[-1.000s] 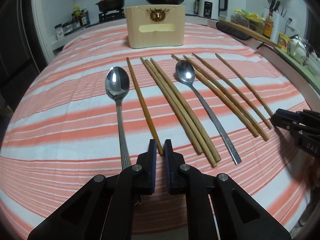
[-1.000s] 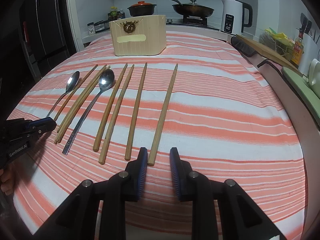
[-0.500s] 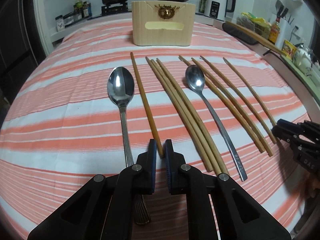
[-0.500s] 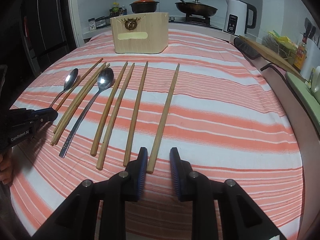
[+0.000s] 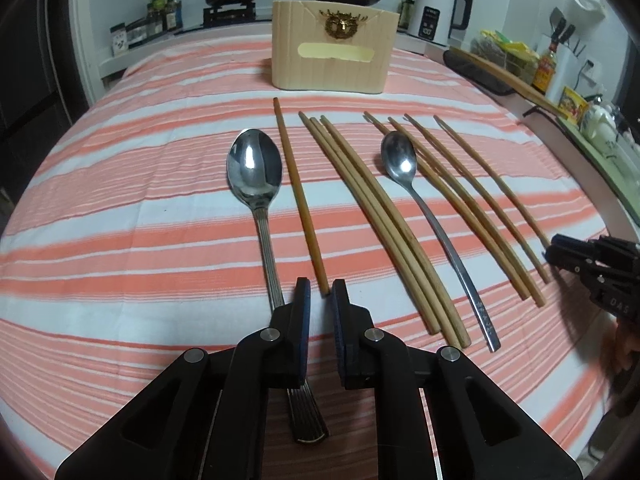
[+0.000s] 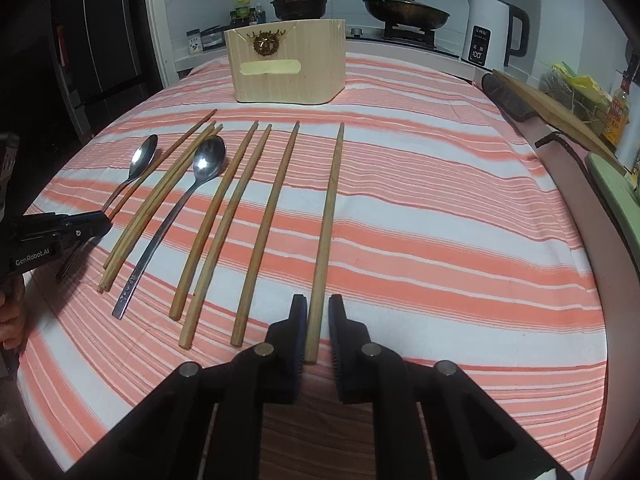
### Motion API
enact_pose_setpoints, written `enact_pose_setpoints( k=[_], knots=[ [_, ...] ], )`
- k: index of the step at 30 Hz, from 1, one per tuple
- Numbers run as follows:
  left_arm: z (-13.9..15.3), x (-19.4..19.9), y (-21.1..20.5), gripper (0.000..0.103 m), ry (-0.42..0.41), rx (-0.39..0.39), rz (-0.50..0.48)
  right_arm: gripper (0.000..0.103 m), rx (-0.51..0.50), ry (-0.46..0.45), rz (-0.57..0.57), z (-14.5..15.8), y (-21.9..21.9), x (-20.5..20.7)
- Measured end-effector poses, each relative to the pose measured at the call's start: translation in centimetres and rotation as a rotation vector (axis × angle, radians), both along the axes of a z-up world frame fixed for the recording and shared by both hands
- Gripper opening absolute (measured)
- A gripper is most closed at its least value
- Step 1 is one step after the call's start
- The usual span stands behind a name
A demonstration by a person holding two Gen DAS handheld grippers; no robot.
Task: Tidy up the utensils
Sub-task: 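Close the left tool on a wooden chopstick while the right tool grasps another chopstick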
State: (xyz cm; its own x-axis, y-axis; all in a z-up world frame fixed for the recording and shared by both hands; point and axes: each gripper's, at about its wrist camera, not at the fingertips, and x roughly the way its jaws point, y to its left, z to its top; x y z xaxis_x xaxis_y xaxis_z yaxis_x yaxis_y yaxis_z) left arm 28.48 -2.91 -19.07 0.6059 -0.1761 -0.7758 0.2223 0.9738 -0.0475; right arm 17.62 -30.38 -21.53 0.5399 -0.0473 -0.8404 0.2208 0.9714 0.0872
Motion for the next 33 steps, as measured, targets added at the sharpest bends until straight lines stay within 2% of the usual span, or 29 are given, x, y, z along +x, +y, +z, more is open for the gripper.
enact_pose_setpoints(
  k=[1, 2, 4, 8, 9, 10, 12, 14, 16, 18, 20, 22, 27, 29, 30, 31, 33],
  knots=[
    [0.0, -0.2, -0.3, 0.016, -0.012, 0.028, -0.006, 0.027, 0.003, -0.006, 0.006, 0.0, 0.0, -0.4],
    [-0.1, -0.5, -0.7, 0.016, -0.025, 0.058, -0.009, 0.031, -0.002, -0.01, 0.011, 0.0, 0.1, -0.7],
    [-0.1, -0.7, -1.1, 0.018, -0.039, 0.093, -0.008, 0.031, -0.022, -0.015, 0.017, 0.0, 0.3, -1.2],
    [-0.1, -0.6, -0.9, 0.023, -0.04, 0.097, 0.003, 0.031, -0.055, -0.003, 0.025, 0.1, 0.7, -0.9],
    [-0.1, -0.6, -0.9, 0.03, -0.043, 0.106, 0.017, 0.031, -0.07, 0.001, 0.031, 0.1, 1.0, -0.8],
    [-0.1, -0.6, -0.7, 0.042, -0.045, 0.112, 0.036, 0.031, -0.087, 0.003, 0.034, 0.1, 1.2, -0.8],
    [-0.2, -0.5, 0.4, 0.058, -0.031, 0.077, 0.072, 0.031, -0.103, -0.001, 0.033, 0.1, 1.4, -1.0],
    [-0.3, -0.3, 1.6, 0.06, -0.015, -0.007, 0.077, 0.031, -0.094, -0.009, 0.025, 0.1, 1.3, -1.3],
    [-0.2, -0.4, 1.7, 0.06, -0.017, -0.018, 0.068, 0.031, -0.084, -0.015, 0.022, 0.1, 1.2, -1.4],
    [-0.1, -0.8, 1.1, 0.059, -0.033, -0.004, 0.04, 0.031, -0.082, -0.016, 0.021, 0.1, 1.1, -1.3],
    [0.2, -1.5, 0.2, 0.05, -0.07, 0.028, 0.01, 0.031, -0.082, -0.016, 0.021, 0.1, 1.1, -1.3],
    [-0.1, -1.4, -0.8, 0.048, -0.06, 0.081, -0.012, 0.031, -0.083, -0.015, 0.022, 0.1, 1.1, -1.3],
    [-0.1, 0.4, -0.6, 0.044, -0.006, 0.023, 0.007, 0.031, -0.08, -0.012, 0.021, 0.1, 1.0, -1.2],
    [-0.1, 1.0, -0.7, 0.035, -0.002, 0.021, 0.009, 0.031, -0.081, -0.006, 0.021, 0.1, 1.1, -0.9],
    [-0.1, 1.0, -0.8, 0.022, -0.003, 0.022, 0.009, 0.031, -0.081, -0.004, 0.02, 0.1, 1.1, -0.8],
    [-0.1, 1.1, -0.9, 0.004, -0.004, 0.023, 0.001, 0.031, -0.082, -0.002, 0.019, 0.1, 1.1, -0.7],
    [-0.1, 1.0, -1.2, 0.003, -0.012, 0.031, -0.008, 0.019, -0.076, -0.008, 0.027, 0.1, 1.3, -0.7]
  ],
)
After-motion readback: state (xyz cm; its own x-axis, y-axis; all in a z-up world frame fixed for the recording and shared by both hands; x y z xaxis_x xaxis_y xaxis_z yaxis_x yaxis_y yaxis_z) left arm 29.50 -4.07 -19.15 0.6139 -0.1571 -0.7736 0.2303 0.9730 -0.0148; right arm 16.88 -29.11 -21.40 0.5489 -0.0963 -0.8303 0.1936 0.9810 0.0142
